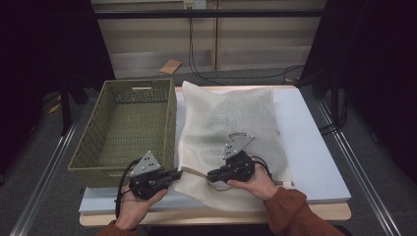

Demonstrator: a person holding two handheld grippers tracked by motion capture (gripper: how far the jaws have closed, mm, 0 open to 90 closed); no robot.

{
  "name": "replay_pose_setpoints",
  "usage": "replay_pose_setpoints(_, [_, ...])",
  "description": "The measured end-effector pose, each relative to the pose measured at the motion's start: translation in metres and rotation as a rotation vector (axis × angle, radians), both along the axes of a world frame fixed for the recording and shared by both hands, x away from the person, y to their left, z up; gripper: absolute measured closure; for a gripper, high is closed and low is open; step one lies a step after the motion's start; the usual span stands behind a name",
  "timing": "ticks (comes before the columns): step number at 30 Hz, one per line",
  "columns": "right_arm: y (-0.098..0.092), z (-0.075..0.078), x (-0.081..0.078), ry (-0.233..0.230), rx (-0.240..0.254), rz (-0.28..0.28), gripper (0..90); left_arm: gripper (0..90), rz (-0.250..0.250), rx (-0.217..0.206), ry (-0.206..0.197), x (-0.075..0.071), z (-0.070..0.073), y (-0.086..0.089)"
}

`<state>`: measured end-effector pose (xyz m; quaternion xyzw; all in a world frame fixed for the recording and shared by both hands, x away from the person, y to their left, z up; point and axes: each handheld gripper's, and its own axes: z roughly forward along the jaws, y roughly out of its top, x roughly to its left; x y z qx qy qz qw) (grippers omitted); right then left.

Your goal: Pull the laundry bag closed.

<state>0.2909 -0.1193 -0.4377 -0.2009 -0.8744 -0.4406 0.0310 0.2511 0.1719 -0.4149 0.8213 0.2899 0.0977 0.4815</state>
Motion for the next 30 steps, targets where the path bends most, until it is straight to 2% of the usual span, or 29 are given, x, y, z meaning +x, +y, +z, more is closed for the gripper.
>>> replay_pose_setpoints(4, [-0.001, -0.001, 0.0, 0.003, 0.0, 0.001, 82.7, 85.8, -0.003, 0.002, 0.001, 0.0, 0.0, 0.0])
replay_pose_setpoints(6, [0.0, -0.001, 0.0, 0.003, 0.0, 0.003, 82.7, 85.8, -0.001, -0.003, -0.011, -0.001, 0.001, 0.0])
replay_pose_setpoints(20, [-0.006, -0.003, -0.002, 0.0, -0.02, -0.018, 82.7, 85.8, 0.004, -0.002, -0.002, 0.0, 0.001, 0.002])
replay_pose_setpoints(30, [-0.019, -0.004, -0.005, 0.005, -0.019, -0.034, 82.7, 85.8, 0.007, -0.01, 0.002, 0.001, 0.0, 0.003])
